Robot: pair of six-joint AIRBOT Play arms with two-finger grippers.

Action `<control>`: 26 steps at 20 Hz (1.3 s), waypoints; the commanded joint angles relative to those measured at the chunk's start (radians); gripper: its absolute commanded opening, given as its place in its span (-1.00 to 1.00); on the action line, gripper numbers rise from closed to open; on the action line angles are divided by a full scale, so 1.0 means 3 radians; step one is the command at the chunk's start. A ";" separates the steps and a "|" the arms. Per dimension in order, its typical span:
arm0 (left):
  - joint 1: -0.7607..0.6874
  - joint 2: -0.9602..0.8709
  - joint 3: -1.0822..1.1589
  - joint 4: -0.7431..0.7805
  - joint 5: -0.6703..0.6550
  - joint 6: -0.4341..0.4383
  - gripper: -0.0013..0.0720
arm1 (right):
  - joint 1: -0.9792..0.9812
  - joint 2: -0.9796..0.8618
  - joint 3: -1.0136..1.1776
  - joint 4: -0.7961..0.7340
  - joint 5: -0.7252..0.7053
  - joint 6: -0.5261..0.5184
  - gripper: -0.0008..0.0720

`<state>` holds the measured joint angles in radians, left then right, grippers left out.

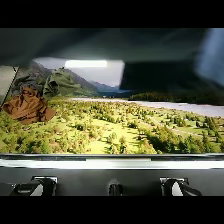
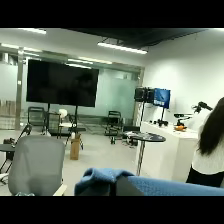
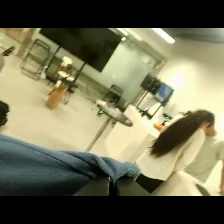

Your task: Fold the shirts.

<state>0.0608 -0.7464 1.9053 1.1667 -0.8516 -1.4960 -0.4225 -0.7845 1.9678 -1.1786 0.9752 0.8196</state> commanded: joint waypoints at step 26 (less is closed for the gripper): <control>0.0234 -0.2944 -0.1171 0.0137 -0.1924 0.0081 0.29 | 0.0384 -0.3338 -0.0244 -0.0010 0.1793 0.0482 0.40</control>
<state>0.0975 -1.6333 1.5284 1.2015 -1.2240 -1.4998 -0.2611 -1.8240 1.8874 -1.1358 1.3823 1.0084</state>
